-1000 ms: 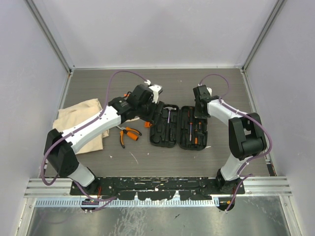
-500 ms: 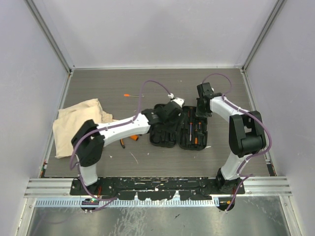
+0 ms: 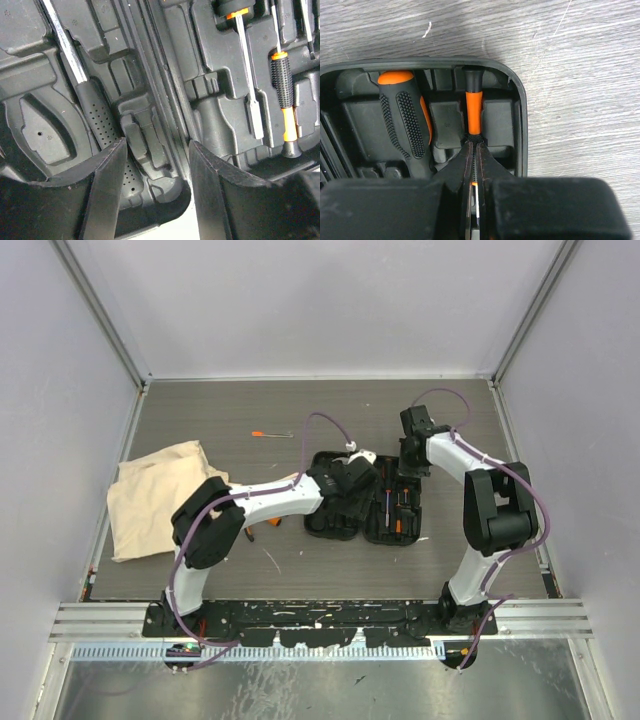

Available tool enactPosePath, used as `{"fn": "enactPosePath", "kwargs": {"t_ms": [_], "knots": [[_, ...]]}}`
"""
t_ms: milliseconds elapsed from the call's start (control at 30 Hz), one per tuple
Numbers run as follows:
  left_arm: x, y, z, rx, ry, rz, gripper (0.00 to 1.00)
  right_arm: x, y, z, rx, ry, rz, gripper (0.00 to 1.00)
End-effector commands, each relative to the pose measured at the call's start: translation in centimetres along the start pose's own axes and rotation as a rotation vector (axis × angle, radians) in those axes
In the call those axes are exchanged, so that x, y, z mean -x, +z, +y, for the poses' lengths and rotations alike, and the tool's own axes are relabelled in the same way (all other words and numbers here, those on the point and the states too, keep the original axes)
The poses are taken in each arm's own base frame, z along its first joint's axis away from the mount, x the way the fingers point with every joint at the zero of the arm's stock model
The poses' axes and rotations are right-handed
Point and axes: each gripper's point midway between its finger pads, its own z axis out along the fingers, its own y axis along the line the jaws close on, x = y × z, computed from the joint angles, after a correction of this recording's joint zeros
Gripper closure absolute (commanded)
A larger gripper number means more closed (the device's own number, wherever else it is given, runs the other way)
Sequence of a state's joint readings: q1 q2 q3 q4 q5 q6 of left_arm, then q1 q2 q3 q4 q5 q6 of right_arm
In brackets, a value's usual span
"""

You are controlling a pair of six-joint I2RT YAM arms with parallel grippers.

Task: Sort the tools into containers
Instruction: Place the screwdriver in the storage box.

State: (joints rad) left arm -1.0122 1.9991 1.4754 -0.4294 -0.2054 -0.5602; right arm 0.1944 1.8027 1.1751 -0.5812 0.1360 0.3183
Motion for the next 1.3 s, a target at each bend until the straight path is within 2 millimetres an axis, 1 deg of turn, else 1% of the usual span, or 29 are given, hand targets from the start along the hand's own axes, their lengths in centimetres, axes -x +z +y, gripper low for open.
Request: {"fn": "enactPosePath", "kwargs": {"t_ms": [0,133,233,333,433,533,600,733,867,1033,1167,1267], "knots": [[1.2,0.1,0.0,0.013,-0.012,-0.044,0.47,-8.4,4.8,-3.3,-0.153,-0.033,0.270,0.94],[0.6,0.4,0.3,0.025,-0.007,-0.030,0.47,-8.9,4.7,-3.5,-0.158,-0.028,0.290,0.97],[0.5,0.5,0.4,0.032,-0.002,-0.026,0.47,-9.8,4.4,-3.4,-0.147,-0.004,0.296,0.99],[0.4,0.8,1.0,0.057,0.009,-0.026,0.47,-10.4,4.2,-3.5,-0.147,0.019,0.292,0.99],[-0.1,1.2,2.0,0.102,0.019,-0.005,0.47,-10.5,3.9,-3.5,-0.150,0.026,0.277,0.99],[-1.2,1.5,3.9,0.154,0.013,0.028,0.47,-10.4,3.6,-2.6,-0.135,0.027,0.258,0.99],[-2.0,1.7,5.2,0.182,-0.001,0.053,0.48,-9.8,3.5,-1.5,-0.131,0.007,0.234,0.99],[-3.2,1.2,7.7,0.224,-0.025,0.070,0.48,-9.6,3.2,1.1,-0.094,-0.002,0.207,0.99],[-4.9,0.6,9.9,0.259,-0.047,0.091,0.48,-10.4,3.2,3.1,-0.056,-0.010,0.201,0.99],[-6.4,-0.3,12.3,0.319,-0.054,0.104,0.48,-11.4,3.0,5.3,0.021,-0.009,0.214,0.99],[-7.0,-1.3,13.4,0.333,-0.066,0.105,0.48,-12.1,2.6,7.3,0.079,-0.020,0.233,0.99],[-7.2,-1.9,13.6,0.331,-0.062,0.098,0.48,-12.5,2.5,7.9,0.088,-0.029,0.246,0.99]]}}
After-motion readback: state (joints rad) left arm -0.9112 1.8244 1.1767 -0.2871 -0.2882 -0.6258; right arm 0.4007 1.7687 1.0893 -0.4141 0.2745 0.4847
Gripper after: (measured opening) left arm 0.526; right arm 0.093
